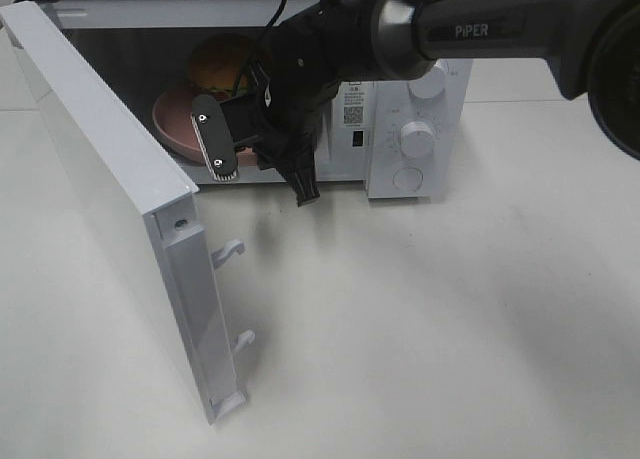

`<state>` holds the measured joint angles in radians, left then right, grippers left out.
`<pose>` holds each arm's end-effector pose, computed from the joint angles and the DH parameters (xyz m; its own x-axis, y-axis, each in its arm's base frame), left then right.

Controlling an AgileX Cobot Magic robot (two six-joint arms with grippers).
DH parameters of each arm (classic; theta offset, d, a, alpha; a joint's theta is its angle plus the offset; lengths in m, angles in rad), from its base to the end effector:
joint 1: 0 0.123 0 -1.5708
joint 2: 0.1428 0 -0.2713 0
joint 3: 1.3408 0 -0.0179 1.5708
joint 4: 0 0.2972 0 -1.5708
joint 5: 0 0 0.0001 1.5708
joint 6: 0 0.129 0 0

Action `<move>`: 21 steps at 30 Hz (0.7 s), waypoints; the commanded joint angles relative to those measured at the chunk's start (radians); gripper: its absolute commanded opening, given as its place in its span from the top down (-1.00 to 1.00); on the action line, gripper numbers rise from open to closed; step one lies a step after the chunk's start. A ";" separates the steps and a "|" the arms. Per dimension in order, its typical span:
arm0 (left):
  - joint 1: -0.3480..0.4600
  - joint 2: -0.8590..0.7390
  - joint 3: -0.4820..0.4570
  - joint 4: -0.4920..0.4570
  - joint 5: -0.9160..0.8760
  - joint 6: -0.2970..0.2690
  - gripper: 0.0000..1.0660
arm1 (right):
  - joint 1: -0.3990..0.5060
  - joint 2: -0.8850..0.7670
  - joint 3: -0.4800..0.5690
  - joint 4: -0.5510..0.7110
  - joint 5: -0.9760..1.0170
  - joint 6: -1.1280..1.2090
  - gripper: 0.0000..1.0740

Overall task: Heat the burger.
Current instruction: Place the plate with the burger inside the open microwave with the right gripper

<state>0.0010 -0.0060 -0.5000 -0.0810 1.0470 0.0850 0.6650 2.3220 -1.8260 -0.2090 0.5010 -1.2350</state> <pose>0.0834 -0.0090 0.2846 -0.4339 0.0439 -0.8999 0.0814 0.9966 0.0093 0.4573 0.3422 0.0905 0.4655 -0.8849 -0.0168 -0.6951 -0.3538 -0.6258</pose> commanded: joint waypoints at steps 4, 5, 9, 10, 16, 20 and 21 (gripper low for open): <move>-0.004 -0.023 0.004 -0.004 -0.010 -0.004 -0.87 | 0.000 0.012 -0.042 -0.026 -0.023 0.056 1.00; -0.004 -0.023 0.004 -0.004 -0.010 -0.004 -0.87 | 0.000 0.014 -0.042 -0.031 -0.023 0.057 1.00; -0.004 -0.023 0.004 -0.004 -0.010 -0.004 -0.87 | 0.000 0.014 -0.042 -0.031 -0.024 0.072 0.97; -0.004 -0.023 0.004 -0.004 -0.010 -0.004 -0.87 | 0.000 0.014 -0.042 -0.034 -0.028 0.091 0.93; -0.004 -0.023 0.004 -0.004 -0.010 -0.004 -0.87 | 0.000 0.014 -0.042 -0.037 -0.029 0.168 0.76; -0.004 -0.023 0.004 -0.004 -0.010 -0.004 -0.87 | 0.000 0.014 -0.042 -0.037 -0.029 0.202 0.67; -0.004 -0.023 0.004 -0.004 -0.010 -0.004 -0.87 | 0.000 0.014 -0.042 -0.037 -0.029 0.217 0.60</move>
<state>0.0010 -0.0060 -0.5000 -0.0810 1.0470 0.0850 0.6650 2.3400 -1.8550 -0.2420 0.4900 -1.0530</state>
